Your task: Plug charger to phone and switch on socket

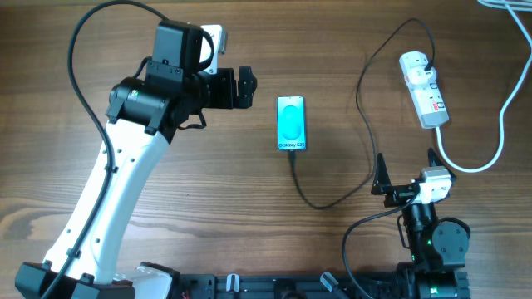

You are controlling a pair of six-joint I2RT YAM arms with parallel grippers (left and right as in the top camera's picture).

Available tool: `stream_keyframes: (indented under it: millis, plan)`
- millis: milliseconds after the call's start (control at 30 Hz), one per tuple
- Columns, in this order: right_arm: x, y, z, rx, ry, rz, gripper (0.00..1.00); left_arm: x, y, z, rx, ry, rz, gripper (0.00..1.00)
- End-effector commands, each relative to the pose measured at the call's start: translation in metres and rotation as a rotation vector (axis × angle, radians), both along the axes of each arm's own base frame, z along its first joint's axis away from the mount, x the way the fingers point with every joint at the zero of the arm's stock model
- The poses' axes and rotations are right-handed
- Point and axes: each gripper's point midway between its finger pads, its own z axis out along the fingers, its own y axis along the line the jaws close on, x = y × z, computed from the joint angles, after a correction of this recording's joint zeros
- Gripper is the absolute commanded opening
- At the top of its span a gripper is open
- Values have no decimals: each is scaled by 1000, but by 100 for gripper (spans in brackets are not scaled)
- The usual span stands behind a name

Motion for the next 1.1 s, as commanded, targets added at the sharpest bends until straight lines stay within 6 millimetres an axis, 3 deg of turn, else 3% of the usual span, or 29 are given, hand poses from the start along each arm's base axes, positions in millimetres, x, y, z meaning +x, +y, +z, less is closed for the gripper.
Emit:
stream_keyframes:
  millis: [0, 433, 867, 1067]
  plan:
    - [-1, 0, 2, 11, -11, 0, 100, 2, 3, 0, 10, -8, 0, 100]
    - [-1, 0, 2, 11, -11, 0, 100, 5, 21, -5, 91, -13, 64, 100]
    - [-1, 0, 2, 10, -11, 0, 100, -16, 53, -32, 129, 65, 129, 100]
    - [-1, 0, 2, 11, -11, 0, 100, -43, 81, -50, 125, 62, 191, 100]
